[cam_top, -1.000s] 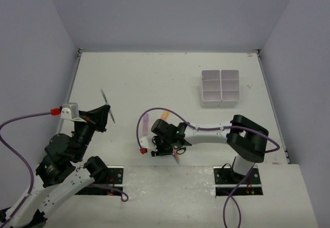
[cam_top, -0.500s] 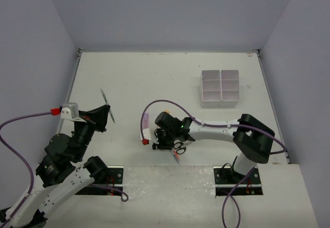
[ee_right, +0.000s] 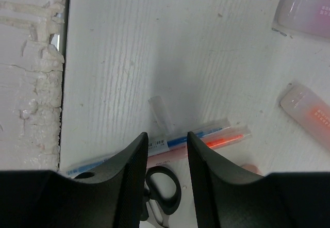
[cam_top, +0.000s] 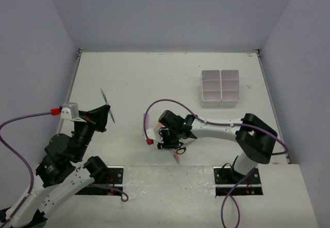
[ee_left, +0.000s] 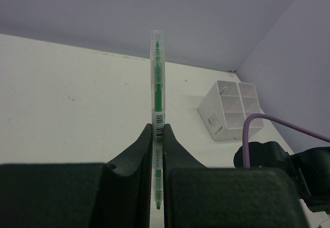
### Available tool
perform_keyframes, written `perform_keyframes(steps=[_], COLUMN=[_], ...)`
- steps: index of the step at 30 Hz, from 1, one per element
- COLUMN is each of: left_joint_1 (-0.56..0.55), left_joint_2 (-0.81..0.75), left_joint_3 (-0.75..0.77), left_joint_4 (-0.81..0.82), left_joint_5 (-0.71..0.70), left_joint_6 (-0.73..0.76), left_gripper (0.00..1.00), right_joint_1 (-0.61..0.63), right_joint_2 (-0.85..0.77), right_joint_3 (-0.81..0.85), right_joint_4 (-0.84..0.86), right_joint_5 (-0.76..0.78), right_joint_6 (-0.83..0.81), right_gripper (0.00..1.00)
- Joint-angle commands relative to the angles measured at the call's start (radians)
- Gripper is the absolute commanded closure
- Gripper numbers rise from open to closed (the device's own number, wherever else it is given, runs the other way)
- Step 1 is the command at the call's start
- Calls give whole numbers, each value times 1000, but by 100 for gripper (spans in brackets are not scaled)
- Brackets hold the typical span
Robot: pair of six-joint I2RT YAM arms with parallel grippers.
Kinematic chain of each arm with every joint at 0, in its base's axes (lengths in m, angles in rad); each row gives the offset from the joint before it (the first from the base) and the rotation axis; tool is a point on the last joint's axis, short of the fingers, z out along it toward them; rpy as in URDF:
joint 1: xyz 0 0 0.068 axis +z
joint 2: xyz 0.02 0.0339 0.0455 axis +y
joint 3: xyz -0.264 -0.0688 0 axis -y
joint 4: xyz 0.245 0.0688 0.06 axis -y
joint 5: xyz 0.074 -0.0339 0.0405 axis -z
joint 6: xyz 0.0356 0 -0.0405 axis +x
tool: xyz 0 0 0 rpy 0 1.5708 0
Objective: Sort the stationery into containers
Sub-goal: Pick up the pen cap from the center of the board.
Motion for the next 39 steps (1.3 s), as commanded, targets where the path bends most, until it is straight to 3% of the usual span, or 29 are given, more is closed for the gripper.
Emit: perform_keyframes(steps=[1, 22, 39], left_joint_1=[6, 6, 6], left_joint_2=[-2, 0, -5], left_joint_3=[4, 4, 6], left_joint_4=[-10, -10, -9], left_joint_5=[-12, -17, -23], left_joint_6=[24, 24, 24], left_gripper=[100, 100, 100], right_joint_1=[-2, 7, 19], right_joint_2=[10, 82, 138], right_joint_3=[21, 77, 99], right_joint_4=[-12, -9, -53], right_joint_5=[-10, -11, -30], right_joint_6=[-22, -28, -36], right_gripper=[60, 62, 70])
